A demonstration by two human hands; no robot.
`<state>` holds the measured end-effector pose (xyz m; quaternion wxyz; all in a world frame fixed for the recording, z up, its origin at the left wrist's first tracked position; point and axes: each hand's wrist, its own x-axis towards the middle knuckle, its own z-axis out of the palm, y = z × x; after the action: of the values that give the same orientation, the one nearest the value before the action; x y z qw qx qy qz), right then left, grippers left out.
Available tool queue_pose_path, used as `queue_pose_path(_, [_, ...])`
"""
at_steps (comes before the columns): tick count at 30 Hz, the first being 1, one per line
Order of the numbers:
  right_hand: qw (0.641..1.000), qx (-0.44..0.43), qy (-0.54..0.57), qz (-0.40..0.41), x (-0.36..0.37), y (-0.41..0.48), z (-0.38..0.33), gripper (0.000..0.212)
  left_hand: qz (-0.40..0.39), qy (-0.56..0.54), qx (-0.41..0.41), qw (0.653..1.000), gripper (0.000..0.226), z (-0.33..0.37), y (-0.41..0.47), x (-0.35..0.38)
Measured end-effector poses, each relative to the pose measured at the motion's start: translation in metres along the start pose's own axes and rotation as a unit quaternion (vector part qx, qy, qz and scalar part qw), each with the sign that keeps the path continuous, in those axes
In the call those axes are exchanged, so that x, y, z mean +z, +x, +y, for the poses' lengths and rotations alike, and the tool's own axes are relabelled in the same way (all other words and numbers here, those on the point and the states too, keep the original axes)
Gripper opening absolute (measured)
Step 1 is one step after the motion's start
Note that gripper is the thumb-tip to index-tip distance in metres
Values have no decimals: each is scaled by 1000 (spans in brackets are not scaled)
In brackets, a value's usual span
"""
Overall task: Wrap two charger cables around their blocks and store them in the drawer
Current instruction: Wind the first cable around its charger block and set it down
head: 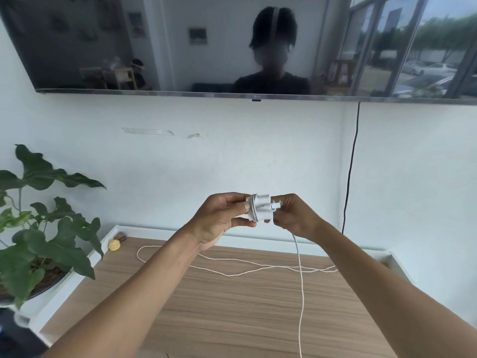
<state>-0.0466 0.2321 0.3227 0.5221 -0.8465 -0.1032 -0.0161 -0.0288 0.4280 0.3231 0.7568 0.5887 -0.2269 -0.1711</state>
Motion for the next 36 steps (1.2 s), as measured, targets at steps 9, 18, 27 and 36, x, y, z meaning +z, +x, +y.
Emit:
queue_pose_path(9, [987,-10,-111,115,33,-14,-4,41,128,-39,-8,991,15,-5,8,8])
queue_pose_path(18, [959,-20,-275,65,26,-12,-14,26,198,118,8,973,4,-12,18,0])
queue_pose_path(27, [902,-101,-417,44,-4,-9,-44,19,134,185,5,974,3,-5,18,3])
queue_pose_path(36, [943,-156,-287,66,-17,-7,-46,5,20,233,-23,972,17,5,13,-6])
